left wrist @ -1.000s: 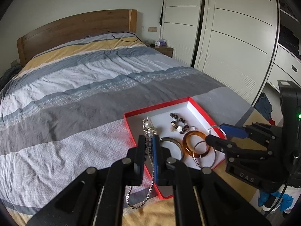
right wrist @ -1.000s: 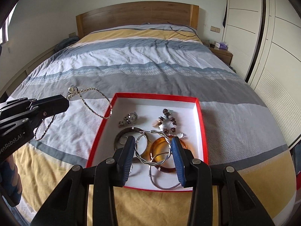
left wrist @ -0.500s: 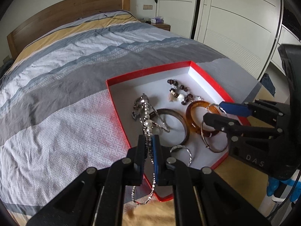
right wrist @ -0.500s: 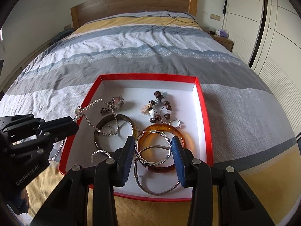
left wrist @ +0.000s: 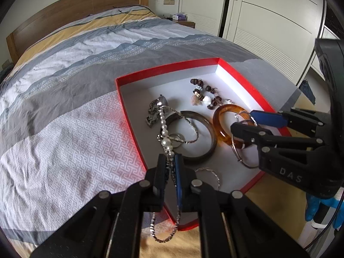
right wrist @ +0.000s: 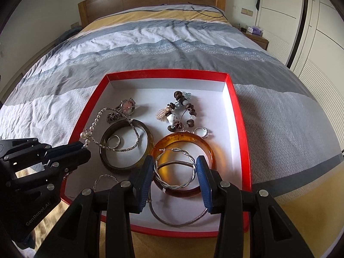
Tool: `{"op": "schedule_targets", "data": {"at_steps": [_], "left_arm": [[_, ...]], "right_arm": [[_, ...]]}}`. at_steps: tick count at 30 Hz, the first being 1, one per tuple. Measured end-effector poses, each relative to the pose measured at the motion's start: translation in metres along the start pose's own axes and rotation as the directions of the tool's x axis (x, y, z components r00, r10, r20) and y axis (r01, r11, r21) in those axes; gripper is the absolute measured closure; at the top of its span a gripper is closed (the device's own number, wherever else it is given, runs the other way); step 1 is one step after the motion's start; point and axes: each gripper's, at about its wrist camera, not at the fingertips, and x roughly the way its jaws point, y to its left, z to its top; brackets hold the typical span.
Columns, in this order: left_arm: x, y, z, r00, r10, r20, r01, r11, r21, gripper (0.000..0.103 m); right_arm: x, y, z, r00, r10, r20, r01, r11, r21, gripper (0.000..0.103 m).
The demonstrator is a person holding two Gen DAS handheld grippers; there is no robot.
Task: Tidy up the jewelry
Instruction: 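Open both tools to release the necklace and hoop into the box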
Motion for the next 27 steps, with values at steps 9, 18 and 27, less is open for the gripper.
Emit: {"op": "schedule_targets", "data": {"at_steps": [9, 18, 27], "left_arm": [[-0.017, 0.0, 0.001, 1.0, -0.013, 0.01, 0.013, 1.0, -0.016, 0.087], [-0.06, 0.003, 0.001, 0.998, 0.005, 0.067, -0.003, 0.999, -0.036, 0.065], [-0.119, 0.028, -0.025, 0.993, 0.068, 0.092, -0.059, 0.994, -0.095, 0.05]], "right_arm": [[-0.015, -0.003, -0.002, 1.0, -0.021, 0.008, 0.021, 1.0, 0.023, 0.05], [-0.055, 0.001, -0.005, 0.998, -0.034, 0.044, 0.032, 0.999, 0.039, 0.047], [-0.102, 0.035, -0.015, 0.997, -0.01, 0.076, 0.009, 1.0, 0.022, 0.045]]}}
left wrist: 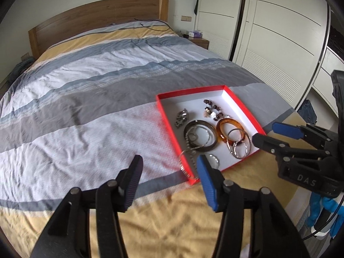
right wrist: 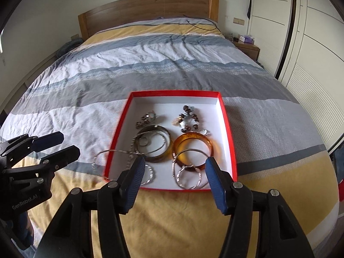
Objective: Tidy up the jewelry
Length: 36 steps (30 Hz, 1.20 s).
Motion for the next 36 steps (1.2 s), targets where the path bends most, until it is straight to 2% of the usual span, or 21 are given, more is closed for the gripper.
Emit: {"op": "schedule_targets", "data": {"at_steps": [11, 15, 20, 25, 32, 36], "left_arm": [[-0.082, 0.038, -0.038, 0.996, 0.065, 0.055, -0.061, 0.996, -0.063, 0.036], [-0.108, 0.05, -0.053, 0.993, 0.093, 0.074, -0.086, 0.992, -0.088, 0.027], [-0.14, 0.061, -0.071, 0.987, 0.121, 0.109, -0.11, 0.988, -0.106, 0.026], [-0.175, 0.071, -0.089, 0.971, 0.18, 0.159, -0.16, 0.979, -0.128, 0.026], [-0.209, 0.08, -0.111, 0.926, 0.322, 0.196, -0.299, 0.944, -0.14, 0.026], [-0.22, 0.083, -0.124, 0.918, 0.347, 0.19, -0.324, 0.935, -0.143, 0.026]], "right_arm": [[-0.064, 0.061, -0.019, 0.998, 0.052, 0.044, -0.051, 0.998, -0.036, 0.04], [-0.086, 0.082, -0.029, 0.997, 0.062, 0.054, -0.059, 0.997, -0.047, 0.034], [-0.113, 0.101, -0.044, 0.995, 0.068, 0.077, -0.065, 0.997, -0.043, 0.03], [-0.136, 0.118, -0.058, 0.993, 0.072, 0.099, -0.067, 0.996, -0.053, 0.028], [-0.159, 0.134, -0.073, 0.989, 0.079, 0.127, -0.071, 0.996, -0.061, 0.028], [-0.168, 0.141, -0.08, 0.986, 0.074, 0.152, -0.067, 0.996, -0.057, 0.027]]}}
